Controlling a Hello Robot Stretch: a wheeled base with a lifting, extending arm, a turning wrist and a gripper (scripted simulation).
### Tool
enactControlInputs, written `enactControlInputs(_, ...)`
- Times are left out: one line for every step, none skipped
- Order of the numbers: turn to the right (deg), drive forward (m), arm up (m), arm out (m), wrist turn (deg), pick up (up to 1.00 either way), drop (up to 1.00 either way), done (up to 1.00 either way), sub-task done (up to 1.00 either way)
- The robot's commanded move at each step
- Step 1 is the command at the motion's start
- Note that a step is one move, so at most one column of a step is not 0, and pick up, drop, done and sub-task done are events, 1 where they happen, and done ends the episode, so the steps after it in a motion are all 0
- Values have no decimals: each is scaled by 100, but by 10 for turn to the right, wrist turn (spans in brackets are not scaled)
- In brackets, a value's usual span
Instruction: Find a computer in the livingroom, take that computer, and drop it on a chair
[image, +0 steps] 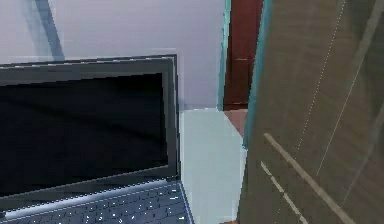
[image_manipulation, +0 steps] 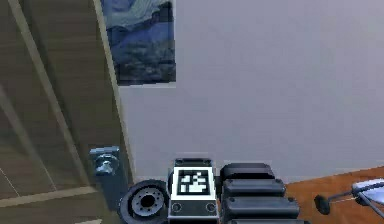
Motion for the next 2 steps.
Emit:
enactControlInputs(-120, 0, 0, 0, 0, 0, 0, 0, 0)
enactControlInputs(0, 100, 0, 0, 0, 0, 0, 0, 0)
